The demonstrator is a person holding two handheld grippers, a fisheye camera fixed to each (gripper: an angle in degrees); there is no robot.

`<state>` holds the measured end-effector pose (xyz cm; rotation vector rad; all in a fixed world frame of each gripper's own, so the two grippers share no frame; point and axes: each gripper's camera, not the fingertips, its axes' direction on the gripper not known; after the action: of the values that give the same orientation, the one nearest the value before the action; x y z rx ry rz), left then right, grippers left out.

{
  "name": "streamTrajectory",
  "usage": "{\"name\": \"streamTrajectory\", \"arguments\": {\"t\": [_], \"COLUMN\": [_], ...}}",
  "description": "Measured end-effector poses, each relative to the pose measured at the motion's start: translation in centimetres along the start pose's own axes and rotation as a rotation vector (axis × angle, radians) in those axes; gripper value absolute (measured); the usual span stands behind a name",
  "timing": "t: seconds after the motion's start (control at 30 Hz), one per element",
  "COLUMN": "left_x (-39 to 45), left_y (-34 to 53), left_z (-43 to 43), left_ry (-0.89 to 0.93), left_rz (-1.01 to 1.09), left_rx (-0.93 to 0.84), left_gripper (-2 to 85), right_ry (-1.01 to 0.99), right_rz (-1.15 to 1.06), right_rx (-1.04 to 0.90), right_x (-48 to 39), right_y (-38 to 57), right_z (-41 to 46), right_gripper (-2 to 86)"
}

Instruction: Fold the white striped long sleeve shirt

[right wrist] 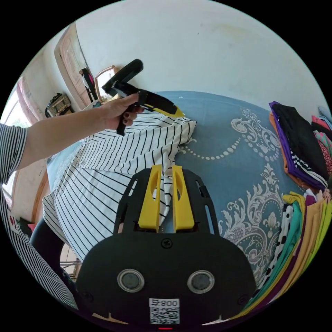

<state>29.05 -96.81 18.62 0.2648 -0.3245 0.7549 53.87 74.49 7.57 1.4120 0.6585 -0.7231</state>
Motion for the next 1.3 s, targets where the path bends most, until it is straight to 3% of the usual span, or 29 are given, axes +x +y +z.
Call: {"name": "streamTrajectory", "arguments": {"t": [0.27,0.47,0.73,1.3], "left_x": [0.3,0.4,-3.0,-4.2], "left_y": [-4.5,-6.5,-8.7,-14.3], "left_z": [7.9,10.4,14.4,26.8], "left_ry": [-0.036,-0.039,0.098,0.075], "left_rz": [0.03,0.024,-0.126,-0.148], "left_rx": [-0.121,-0.061,0.054,-0.046], "left_gripper": [4.3,1.1,0.6,1.4], "right_ry": [0.009,-0.052,-0.16,-0.248], "right_rz": [0.001,0.018,0.107,0.253], "right_rx": [-0.082,-0.073,0.021,-0.013], "right_x": [1.1,2.9,7.7,12.9], "right_y": [4.0,7.4,13.2,21.2], "right_z": [2.6,3.3,1.9,5.0], "right_gripper": [4.9,1.9,0.7,0.7]}}
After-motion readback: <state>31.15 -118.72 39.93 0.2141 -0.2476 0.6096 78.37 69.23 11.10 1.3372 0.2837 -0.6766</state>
